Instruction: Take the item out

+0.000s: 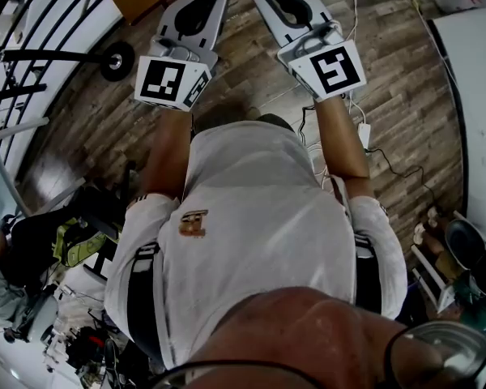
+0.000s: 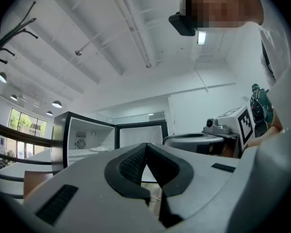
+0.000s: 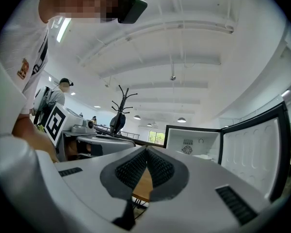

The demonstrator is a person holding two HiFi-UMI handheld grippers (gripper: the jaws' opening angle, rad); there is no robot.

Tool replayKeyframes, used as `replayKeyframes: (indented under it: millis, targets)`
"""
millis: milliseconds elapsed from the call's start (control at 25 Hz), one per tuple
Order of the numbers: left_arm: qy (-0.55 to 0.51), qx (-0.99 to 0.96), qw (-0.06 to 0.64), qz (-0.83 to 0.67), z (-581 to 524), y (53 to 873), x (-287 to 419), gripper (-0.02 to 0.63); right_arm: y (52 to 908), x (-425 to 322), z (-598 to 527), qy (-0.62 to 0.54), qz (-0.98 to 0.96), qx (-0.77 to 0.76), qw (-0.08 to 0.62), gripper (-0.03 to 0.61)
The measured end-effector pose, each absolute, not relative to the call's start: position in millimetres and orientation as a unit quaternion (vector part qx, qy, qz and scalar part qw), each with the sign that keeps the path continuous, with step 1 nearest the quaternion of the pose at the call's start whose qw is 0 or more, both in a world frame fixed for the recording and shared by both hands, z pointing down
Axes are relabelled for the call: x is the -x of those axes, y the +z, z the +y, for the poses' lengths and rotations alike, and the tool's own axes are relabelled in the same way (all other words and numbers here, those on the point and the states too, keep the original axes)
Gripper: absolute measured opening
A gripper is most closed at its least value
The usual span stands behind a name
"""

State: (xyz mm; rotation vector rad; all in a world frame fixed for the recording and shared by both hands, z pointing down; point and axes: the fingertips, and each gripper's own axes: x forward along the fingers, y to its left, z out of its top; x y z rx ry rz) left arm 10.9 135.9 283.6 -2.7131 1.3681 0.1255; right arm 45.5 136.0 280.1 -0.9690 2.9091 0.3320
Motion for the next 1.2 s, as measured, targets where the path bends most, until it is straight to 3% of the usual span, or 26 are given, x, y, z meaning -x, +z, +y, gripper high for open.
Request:
replayKeyframes:
  millis: [640,1200]
  targets:
    - [0.047,0.888,0.062,0.454,83,279,-30,0.018,275,-68,84,0.133,0.939,0.315,0.031,0.034]
    - [0.056,0.895,0.066,0.438,-60,270,-8,0.018,262,-46,-53,0.145,0.931,0.334,0.017,0.034]
